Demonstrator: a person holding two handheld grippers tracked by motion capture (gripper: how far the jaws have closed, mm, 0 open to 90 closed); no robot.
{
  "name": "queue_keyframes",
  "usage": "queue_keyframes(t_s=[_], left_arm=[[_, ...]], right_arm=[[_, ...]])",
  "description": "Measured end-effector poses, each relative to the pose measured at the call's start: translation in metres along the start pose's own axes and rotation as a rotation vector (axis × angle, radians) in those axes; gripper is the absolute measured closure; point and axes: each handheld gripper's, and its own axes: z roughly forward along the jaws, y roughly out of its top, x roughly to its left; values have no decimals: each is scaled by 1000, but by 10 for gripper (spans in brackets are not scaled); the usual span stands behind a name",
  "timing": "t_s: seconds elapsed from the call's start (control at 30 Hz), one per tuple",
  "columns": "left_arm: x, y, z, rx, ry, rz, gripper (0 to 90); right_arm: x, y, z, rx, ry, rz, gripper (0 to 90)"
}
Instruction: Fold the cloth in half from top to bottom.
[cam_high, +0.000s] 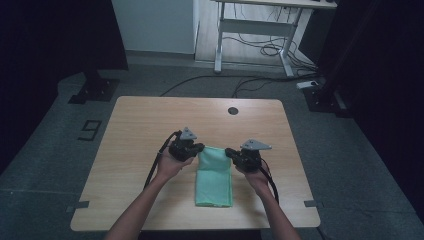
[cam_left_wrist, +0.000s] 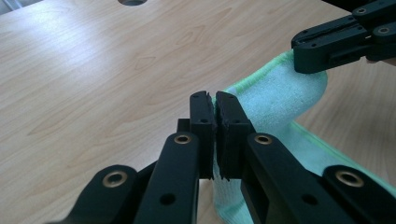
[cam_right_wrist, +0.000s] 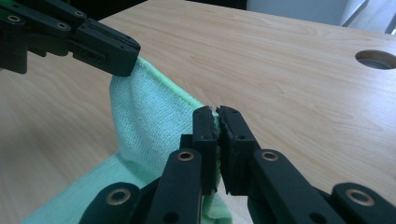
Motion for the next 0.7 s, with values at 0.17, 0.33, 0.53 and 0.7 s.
queue_keyframes(t_s=[0.17, 0.33, 0.53, 0.7], left_arm=[[-14, -11, -7, -3, -9, 29, 860], [-35, -29, -18, -3, -6, 63, 856], [-54, -54, -29, -1, -23, 73, 849], [-72, -77, -37, -8, -39, 78, 831]], right_arm=[[6, -9, -9, -5, 23, -9, 851], [19, -25, -23, 2, 64, -21, 849], [37, -45, -37, 19, 110, -49, 847], [48, -57, -53, 13, 147, -48, 840]])
